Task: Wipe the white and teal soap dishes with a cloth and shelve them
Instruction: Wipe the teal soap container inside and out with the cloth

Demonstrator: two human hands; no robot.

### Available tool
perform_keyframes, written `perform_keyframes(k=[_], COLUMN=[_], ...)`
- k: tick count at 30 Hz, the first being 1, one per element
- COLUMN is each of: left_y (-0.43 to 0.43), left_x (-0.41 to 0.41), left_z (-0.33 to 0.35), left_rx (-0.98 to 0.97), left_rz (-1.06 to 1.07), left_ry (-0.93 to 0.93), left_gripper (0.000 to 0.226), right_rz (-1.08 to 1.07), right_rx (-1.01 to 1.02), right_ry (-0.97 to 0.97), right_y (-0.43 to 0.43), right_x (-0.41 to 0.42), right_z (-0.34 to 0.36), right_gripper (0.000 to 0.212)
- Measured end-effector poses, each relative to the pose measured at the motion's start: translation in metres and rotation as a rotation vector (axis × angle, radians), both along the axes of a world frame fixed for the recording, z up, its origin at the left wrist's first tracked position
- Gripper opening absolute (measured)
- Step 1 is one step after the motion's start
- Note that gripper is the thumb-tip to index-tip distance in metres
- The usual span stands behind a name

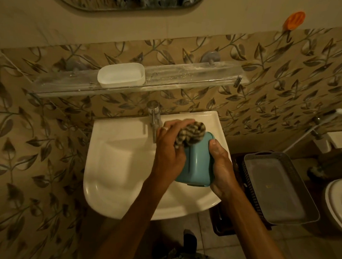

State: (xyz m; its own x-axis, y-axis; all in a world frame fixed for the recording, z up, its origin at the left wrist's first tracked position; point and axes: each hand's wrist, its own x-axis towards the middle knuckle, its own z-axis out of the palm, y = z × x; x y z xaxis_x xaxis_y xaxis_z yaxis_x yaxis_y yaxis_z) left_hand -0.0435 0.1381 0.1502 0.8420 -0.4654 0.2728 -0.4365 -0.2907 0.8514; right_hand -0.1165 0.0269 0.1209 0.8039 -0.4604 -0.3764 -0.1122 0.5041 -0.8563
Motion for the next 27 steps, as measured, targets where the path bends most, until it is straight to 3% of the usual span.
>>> perform_keyframes(k=[4, 6, 10, 15, 20, 25, 27], left_y=[0.003, 0.010, 0.022, 0.021, 0.008, -0.004, -0.007], left_x=[0.017, 0.012, -0.019, -0.058, -0.057, -0.039, -0.029], left_z=[-0.002, -0.007, -0.021, -0.019, 0.002, 0.024, 0.030], left_rx=[-0.060, -0.120, -0.187, -0.143, -0.020, 0.093, 0.116], left_rz=[0.018, 0.009, 0.039, 0.037, 0.044, 0.016, 0.037], left_ry=[0.168, 0.258, 0.348, 0.096, -0.179, -0.278, -0.284], left_gripper=[0.053, 0.046, 0.053, 0.066, 0.068, 0.053, 0.051], right_rz=[-0.053, -0.099, -0.166, -0.186, -0.141, -0.093, -0.089], right_rx=[0.115, 0.177, 0.227, 0.176, 0.199, 0.257, 0.279], right_ry=[-0.065, -0.095, -0.162, -0.224, -0.271, -0.287, -0.312], right_y=[0.000, -0.005, -0.021, -0.027, -0.016, -0.013, -0.013], right_x=[0.001, 0.002, 0.005, 0.009, 0.015, 0.020, 0.023], right_z=[0.006, 0.009, 0.014, 0.014, 0.016, 0.017, 0.017], right_gripper=[0.040, 0.051, 0.052, 0.047, 0.061, 0.064, 0.054])
